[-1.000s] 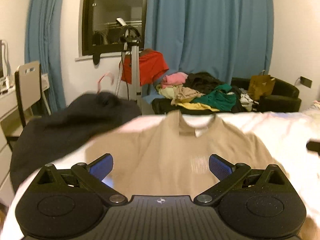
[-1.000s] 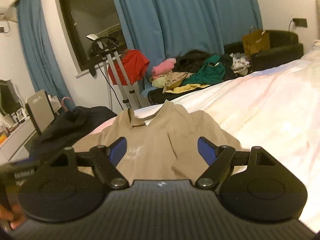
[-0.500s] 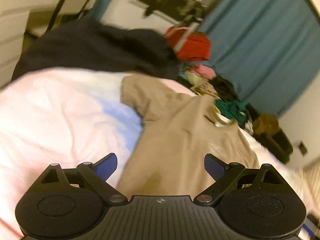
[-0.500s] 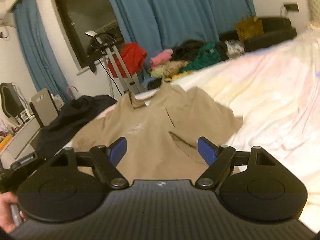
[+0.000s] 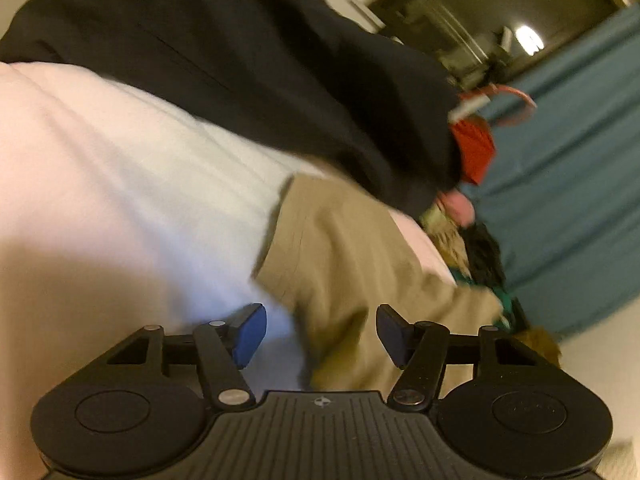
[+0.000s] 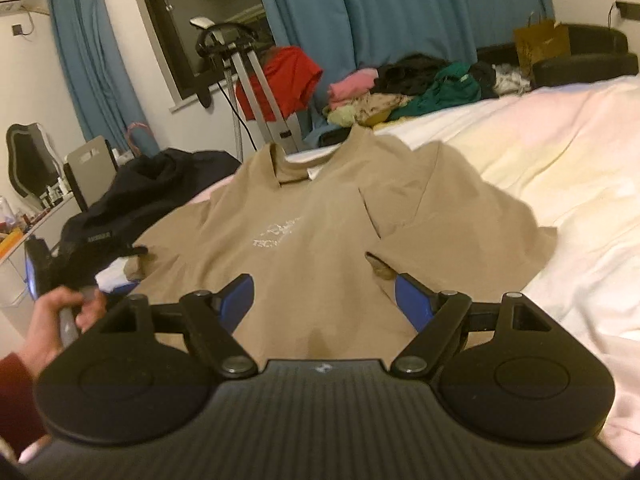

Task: Fold clothes
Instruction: 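Lay the T-shirt flat on the duvet and open both grippers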

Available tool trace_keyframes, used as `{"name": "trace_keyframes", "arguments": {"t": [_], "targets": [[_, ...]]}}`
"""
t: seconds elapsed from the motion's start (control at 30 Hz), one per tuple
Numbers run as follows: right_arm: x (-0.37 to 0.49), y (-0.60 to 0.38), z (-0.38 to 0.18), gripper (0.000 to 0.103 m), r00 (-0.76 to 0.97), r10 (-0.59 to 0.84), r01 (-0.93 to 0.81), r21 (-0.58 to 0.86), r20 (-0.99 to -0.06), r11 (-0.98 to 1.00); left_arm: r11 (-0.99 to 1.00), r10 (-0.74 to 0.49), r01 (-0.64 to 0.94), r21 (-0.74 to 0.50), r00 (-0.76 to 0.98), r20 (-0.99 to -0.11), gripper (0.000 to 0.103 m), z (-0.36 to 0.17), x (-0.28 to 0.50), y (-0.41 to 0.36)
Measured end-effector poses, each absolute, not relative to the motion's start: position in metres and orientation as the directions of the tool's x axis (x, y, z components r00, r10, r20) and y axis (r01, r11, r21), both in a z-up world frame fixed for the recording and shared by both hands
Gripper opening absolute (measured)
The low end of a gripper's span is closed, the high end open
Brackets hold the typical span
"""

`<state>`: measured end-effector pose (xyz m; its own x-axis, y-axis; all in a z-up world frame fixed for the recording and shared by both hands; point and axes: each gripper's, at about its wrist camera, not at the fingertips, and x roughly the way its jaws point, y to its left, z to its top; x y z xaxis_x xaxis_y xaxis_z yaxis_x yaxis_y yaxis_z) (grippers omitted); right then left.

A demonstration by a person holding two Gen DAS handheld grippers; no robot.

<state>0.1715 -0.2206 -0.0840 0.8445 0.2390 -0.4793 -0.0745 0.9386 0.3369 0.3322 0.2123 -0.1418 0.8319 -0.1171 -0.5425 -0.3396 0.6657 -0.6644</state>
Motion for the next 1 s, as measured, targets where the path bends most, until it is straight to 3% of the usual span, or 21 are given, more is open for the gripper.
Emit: {"name": "trace_keyframes", "arguments": {"t": [0.03,0.1,0.17,0.3,0.37,0.43,0.5,0.7,0.77,0.87,1.0], "targets": [[0.177,-0.220,-0.087,0.079,0.841,0.242,-0.073,0.342,-0.484,0.937,0.668,-0.104,-0.349,-0.658,0.831,-0.546,0.050,-0.142,0.340,0.212],[0.187,-0.218,-0.094,0.079,0.834,0.249,-0.071,0.352,-0.493,0.934,0.671,-0.078,-0.367,-0.644,0.829,-0.554,0.009,-0.143,0.356,0.213],[0.195,-0.218,-0.099,0.079,0.832,0.244,-0.063,0.352,-0.498,0.934,0.725,-0.062,-0.341,-0.598,0.833,-0.549,0.005,-0.133,0.364,0.213],[0.208,-0.218,-0.105,0.079,0.842,0.219,-0.037,0.353,-0.494,0.935,0.868,0.148,-0.369,-0.332,0.831,-0.536,0.005,-0.105,0.371,0.207],[0.213,-0.214,-0.109,0.079,0.846,0.212,-0.036,0.345,-0.489,0.938,0.869,0.167,-0.395,-0.297,0.800,-0.577,0.005,-0.112,0.379,0.206],[0.213,-0.210,-0.113,0.079,0.847,0.194,-0.041,0.302,-0.495,0.952,0.865,0.175,-0.420,-0.273,0.764,-0.621,0.008,-0.121,0.386,0.205],[0.212,-0.213,-0.111,0.079,0.851,0.186,-0.039,0.293,-0.491,0.955,0.874,0.200,-0.421,-0.242,0.766,-0.611,0.026,-0.124,0.381,0.200],[0.202,-0.221,-0.097,0.079,0.882,0.152,-0.027,0.273,-0.447,0.962,0.923,0.196,-0.355,-0.152,0.770,-0.607,0.062,-0.104,0.346,0.170],[0.199,-0.220,-0.094,0.079,0.886,0.150,-0.031,0.266,-0.439,0.963,0.938,0.175,-0.316,-0.143,0.787,-0.591,0.068,-0.090,0.322,0.156],[0.190,-0.217,-0.087,0.079,0.898,0.151,-0.049,0.246,-0.414,0.968,0.960,0.129,-0.248,-0.131,0.806,-0.578,0.086,-0.069,0.274,0.135],[0.175,-0.214,-0.078,0.079,0.918,0.146,-0.073,0.205,-0.368,0.976,0.988,0.095,-0.146,-0.052,0.831,-0.548,0.089,-0.054,0.225,0.096]]}}
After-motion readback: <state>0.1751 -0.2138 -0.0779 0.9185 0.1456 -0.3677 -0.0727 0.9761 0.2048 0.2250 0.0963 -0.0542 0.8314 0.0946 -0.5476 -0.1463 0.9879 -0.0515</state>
